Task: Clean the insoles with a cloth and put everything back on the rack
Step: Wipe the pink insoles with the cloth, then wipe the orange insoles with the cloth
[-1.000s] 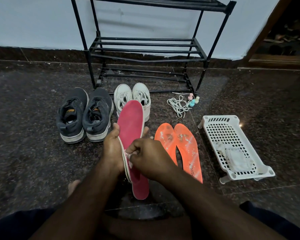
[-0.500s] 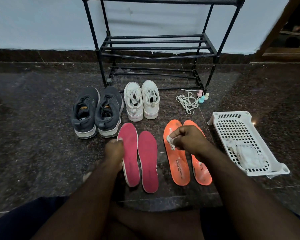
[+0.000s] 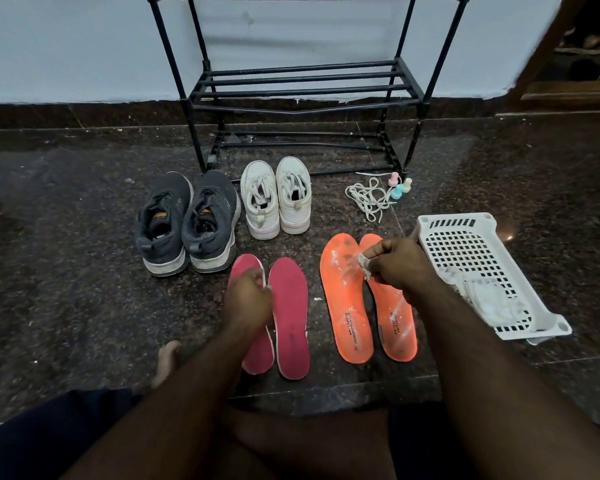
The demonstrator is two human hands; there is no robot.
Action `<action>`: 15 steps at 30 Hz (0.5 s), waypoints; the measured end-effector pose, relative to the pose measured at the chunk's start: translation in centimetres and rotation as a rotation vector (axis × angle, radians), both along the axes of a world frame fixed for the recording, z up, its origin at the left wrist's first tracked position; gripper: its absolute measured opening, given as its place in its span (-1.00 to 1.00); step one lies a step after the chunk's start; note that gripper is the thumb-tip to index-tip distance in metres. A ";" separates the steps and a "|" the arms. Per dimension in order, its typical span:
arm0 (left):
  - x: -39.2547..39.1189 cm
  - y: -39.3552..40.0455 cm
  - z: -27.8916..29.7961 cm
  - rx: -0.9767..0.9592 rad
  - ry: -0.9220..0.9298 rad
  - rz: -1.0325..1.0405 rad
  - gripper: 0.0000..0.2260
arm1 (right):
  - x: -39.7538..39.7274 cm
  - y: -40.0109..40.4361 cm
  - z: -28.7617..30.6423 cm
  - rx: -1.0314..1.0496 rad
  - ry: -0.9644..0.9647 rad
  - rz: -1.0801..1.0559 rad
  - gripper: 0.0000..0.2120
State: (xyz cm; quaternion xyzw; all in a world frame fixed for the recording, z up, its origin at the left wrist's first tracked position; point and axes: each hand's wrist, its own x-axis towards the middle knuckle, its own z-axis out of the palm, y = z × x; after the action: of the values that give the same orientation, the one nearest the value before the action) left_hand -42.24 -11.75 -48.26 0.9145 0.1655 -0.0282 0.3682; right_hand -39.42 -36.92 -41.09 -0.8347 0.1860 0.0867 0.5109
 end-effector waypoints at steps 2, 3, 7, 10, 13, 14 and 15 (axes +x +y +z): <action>-0.2 -2.7 0.4 -0.108 0.086 -0.079 -0.83 | 0.1 -0.3 0.0 0.004 0.001 -0.036 -0.87; -0.2 -4.1 0.5 -0.149 0.129 -0.111 -0.85 | 0.1 -0.3 -0.1 0.003 0.003 -0.041 -0.86; 0.1 -8.8 0.0 -0.041 0.202 -0.226 -0.84 | 0.3 -0.8 -0.9 -0.030 0.008 -0.027 -0.94; 0.6 -11.1 -0.4 0.106 0.214 -0.260 -0.75 | 0.5 -1.1 -1.1 -0.024 0.005 -0.042 -0.89; 1.4 -12.3 -0.9 0.163 0.231 -0.209 -0.62 | 0.8 -1.3 -1.2 -0.016 -0.002 -0.036 -0.90; 1.6 -12.6 -1.1 0.164 0.236 -0.197 -0.56 | 0.9 -1.3 -1.3 -0.019 -0.003 -0.034 -0.91; 1.8 -12.9 -1.1 0.164 0.242 -0.188 -0.51 | 1.0 -1.4 -1.5 -0.024 -0.001 -0.034 -0.91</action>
State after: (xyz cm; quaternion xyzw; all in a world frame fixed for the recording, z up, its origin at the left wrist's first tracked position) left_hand -40.45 -24.64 -49.37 0.9429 0.1240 -0.1588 0.2652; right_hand -38.41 -38.33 -42.60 -0.8377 0.2010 0.0752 0.5022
